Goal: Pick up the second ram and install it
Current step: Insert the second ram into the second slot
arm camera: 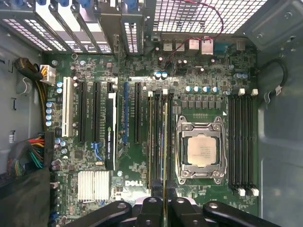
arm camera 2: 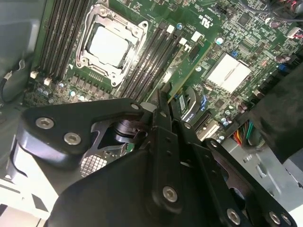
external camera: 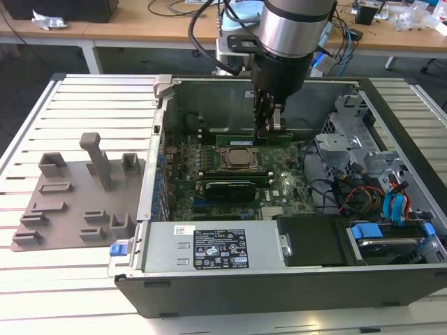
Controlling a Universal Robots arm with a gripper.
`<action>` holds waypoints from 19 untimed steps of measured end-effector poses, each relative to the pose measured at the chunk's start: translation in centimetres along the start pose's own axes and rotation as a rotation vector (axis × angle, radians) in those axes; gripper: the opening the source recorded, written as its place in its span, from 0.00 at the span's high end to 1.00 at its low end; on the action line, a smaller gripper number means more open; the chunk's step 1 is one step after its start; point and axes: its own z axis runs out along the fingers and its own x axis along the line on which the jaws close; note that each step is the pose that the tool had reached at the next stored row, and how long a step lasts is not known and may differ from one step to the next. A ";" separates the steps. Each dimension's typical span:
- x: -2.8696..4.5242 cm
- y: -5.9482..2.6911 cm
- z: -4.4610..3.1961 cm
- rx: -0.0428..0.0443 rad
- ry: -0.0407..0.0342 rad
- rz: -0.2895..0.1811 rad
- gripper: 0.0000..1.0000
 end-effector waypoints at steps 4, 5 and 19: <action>-0.01 0.76 1.33 0.0000 0.0001 0.000 0.86; -0.01 1.07 1.47 0.0000 0.0001 0.000 0.86; -0.06 2.85 3.65 0.0000 0.0000 0.000 0.86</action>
